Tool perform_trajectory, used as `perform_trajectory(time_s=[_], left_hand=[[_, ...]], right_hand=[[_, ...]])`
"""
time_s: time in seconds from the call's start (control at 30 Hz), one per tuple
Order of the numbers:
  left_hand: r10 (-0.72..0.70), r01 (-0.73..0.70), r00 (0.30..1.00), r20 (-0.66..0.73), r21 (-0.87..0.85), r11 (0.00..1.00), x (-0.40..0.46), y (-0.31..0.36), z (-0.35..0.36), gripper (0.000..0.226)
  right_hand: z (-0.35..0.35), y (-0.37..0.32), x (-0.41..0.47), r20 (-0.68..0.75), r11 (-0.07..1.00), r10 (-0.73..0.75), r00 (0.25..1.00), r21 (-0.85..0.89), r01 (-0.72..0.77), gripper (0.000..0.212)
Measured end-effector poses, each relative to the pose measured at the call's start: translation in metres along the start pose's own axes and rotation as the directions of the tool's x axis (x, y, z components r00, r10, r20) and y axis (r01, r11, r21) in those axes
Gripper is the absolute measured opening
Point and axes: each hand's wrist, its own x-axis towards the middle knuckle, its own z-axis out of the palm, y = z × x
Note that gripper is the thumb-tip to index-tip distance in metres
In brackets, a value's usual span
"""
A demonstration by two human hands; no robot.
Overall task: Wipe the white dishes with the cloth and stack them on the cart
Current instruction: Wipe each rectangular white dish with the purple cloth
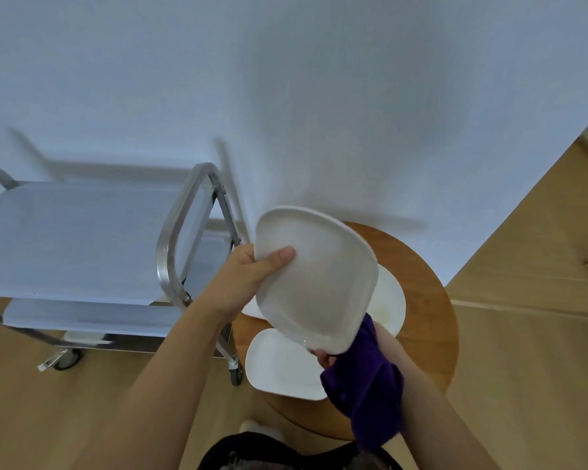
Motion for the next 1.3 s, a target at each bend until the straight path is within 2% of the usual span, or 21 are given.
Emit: perform_trajectory(time_s=[0.07, 0.13, 0.2, 0.23, 0.27, 0.3, 0.33, 0.4, 0.47, 0.57, 0.67, 0.7, 0.73, 0.77, 0.87, 0.93, 1.0, 1.07, 1.17, 1.23, 1.3], left_hand=[[-0.078, 0.067, 0.983, -0.169, -0.072, 0.995, -0.001, -0.006, 0.000, 0.029], [-0.168, 0.147, 0.941, -0.295, -0.094, 0.985, -0.002, -0.019, -0.002, 0.040], [-0.241, 0.210, 0.897, -0.370, -0.122, 0.970, -0.004, -0.029, 0.002, 0.048], [-0.281, 0.246, 0.874, -0.397, -0.139, 0.959, -0.005, -0.035, 0.004, 0.047], [-0.309, 0.262, 0.859, -0.408, -0.168, 0.950, -0.006, -0.042, 0.006, 0.041], [-0.315, 0.267, 0.855, -0.412, -0.172, 0.948, -0.007, -0.047, 0.010, 0.037], [-0.301, 0.248, 0.867, -0.396, -0.179, 0.952, -0.007, -0.053, 0.015, 0.036], [-0.284, 0.228, 0.899, -0.335, -0.198, 0.953, -0.007, -0.064, 0.026, 0.042], [-0.356, 0.257, 0.872, -0.337, -0.303, 0.918, -0.003, -0.069, 0.031, 0.050], [-0.472, 0.292, 0.785, -0.401, -0.433, 0.853, 0.005, -0.077, 0.021, 0.051], [-0.465, 0.328, 0.767, -0.442, -0.353, 0.876, 0.009, -0.093, 0.010, 0.051], [-0.470, 0.345, 0.768, -0.435, -0.337, 0.876, 0.008, -0.097, 0.009, 0.049], [-0.472, 0.348, 0.771, -0.427, -0.337, 0.875, 0.006, -0.104, 0.009, 0.046], [-0.473, 0.351, 0.771, -0.427, -0.335, 0.874, 0.006, -0.110, 0.009, 0.043], [-0.526, 0.369, 0.718, -0.456, -0.391, 0.843, 0.007, -0.120, 0.009, 0.036], [-0.571, 0.370, 0.682, -0.457, -0.458, 0.809, 0.007, -0.129, 0.003, 0.038], [-0.585, 0.353, 0.673, -0.452, -0.499, 0.791, 0.003, -0.142, -0.005, 0.039], [-0.601, 0.323, 0.660, -0.451, -0.551, 0.769, -0.007, -0.158, -0.010, 0.035], [-0.686, 0.345, 0.585, -0.433, -0.633, 0.693, -0.020, -0.186, 0.000, 0.034], [-0.789, 0.425, 0.501, -0.356, -0.693, 0.583, -0.023, -0.203, 0.012, 0.039], [-0.869, 0.478, 0.419, -0.263, -0.750, 0.457, -0.024, -0.217, 0.024, 0.038]], right_hand=[[-0.002, -0.010, -0.016, -0.049, 0.999, -0.021, 0.999, -0.037, 0.020, 0.032], [-0.008, -0.015, -0.020, -0.221, 0.959, -0.213, 0.952, -0.235, 0.160, 0.016], [-0.014, -0.016, -0.016, -0.290, 0.804, -0.534, 0.794, -0.466, 0.370, 0.014], [-0.015, -0.017, -0.015, -0.231, 0.636, -0.713, 0.662, -0.612, 0.470, 0.013], [-0.011, -0.018, -0.017, -0.097, 0.390, -0.860, 0.501, -0.758, 0.522, 0.011], [-0.005, -0.019, -0.016, 0.085, 0.139, -0.920, 0.383, -0.843, 0.520, 0.011], [0.001, -0.017, -0.012, 0.253, -0.058, -0.907, 0.337, -0.867, 0.495, 0.023], [0.016, -0.004, 0.004, 0.482, -0.275, -0.764, 0.429, -0.845, 0.459, 0.038], [0.028, 0.024, 0.019, 0.594, -0.416, -0.631, 0.499, -0.802, 0.428, 0.035], [0.022, 0.062, 0.033, 0.606, -0.434, -0.535, 0.589, -0.795, 0.424, 0.021], [0.004, 0.070, 0.045, 0.508, -0.424, -0.421, 0.752, -0.843, 0.332, 0.017], [-0.001, 0.068, 0.048, 0.463, -0.416, -0.418, 0.782, -0.863, 0.288, 0.019], [-0.002, 0.064, 0.049, 0.436, -0.399, -0.446, 0.782, -0.879, 0.262, 0.019], [-0.001, 0.062, 0.050, 0.442, -0.396, -0.505, 0.742, -0.882, 0.256, 0.018], [0.011, 0.072, 0.055, 0.516, -0.377, -0.546, 0.660, -0.855, 0.356, 0.018], [0.007, 0.087, 0.066, 0.489, -0.365, -0.443, 0.751, -0.864, 0.347, 0.020], [-0.012, 0.089, 0.078, 0.343, -0.356, -0.408, 0.846, -0.913, 0.198, 0.020], [-0.036, 0.084, 0.087, 0.197, -0.346, -0.425, 0.883, -0.937, 0.042, 0.021], [-0.060, 0.077, 0.097, -0.002, -0.179, -0.517, 0.856, -0.978, -0.111, 0.024], [-0.070, 0.075, 0.102, -0.080, -0.071, -0.545, 0.835, -0.987, -0.142, 0.021], [-0.078, 0.075, 0.106, -0.114, -0.015, -0.550, 0.827, -0.989, -0.146, 0.015]])
